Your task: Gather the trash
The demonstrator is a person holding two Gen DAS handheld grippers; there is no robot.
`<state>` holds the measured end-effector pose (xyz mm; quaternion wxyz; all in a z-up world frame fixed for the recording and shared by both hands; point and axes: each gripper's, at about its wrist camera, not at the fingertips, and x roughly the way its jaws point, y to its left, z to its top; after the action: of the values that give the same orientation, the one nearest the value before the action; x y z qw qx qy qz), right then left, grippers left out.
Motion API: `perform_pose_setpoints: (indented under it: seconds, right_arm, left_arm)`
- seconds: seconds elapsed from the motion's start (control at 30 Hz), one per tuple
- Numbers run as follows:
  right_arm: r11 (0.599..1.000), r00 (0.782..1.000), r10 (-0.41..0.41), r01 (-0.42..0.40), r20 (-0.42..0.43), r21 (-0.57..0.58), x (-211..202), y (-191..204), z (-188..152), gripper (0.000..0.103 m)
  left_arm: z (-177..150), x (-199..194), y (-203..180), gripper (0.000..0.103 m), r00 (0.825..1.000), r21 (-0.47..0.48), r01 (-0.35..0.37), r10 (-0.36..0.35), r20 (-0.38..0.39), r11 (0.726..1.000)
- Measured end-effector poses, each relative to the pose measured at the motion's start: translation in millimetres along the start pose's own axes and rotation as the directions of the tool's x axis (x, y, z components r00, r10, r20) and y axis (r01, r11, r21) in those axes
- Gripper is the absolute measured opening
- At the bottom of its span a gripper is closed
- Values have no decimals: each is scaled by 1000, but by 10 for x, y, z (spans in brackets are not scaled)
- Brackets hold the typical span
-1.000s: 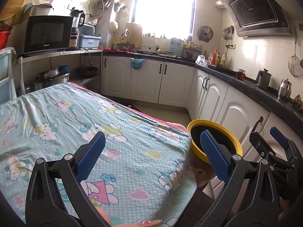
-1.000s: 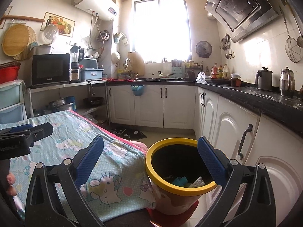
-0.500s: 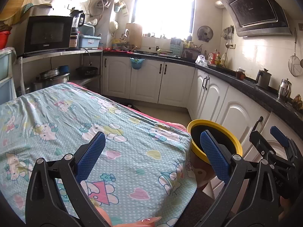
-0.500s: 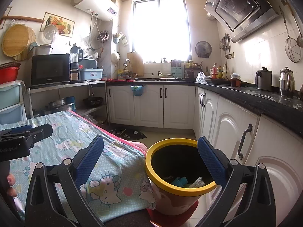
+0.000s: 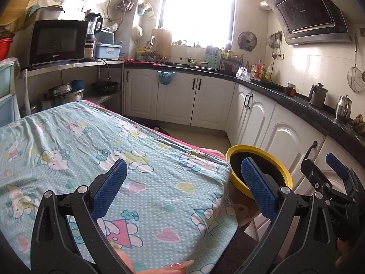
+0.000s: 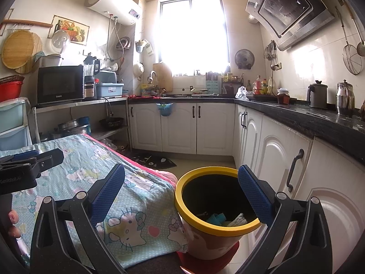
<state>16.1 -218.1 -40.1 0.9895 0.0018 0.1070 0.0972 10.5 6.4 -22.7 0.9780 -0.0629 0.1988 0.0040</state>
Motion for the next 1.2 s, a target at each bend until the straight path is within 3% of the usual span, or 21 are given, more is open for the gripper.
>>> perform_pose_setpoints:
  seconds: [1.2]
  right_arm:
    - [1000,1000,-1,1,-1,5,1,7,-15,97]
  left_arm:
    - [1,5,-11,92,1000,5,-2,2,0,1000]
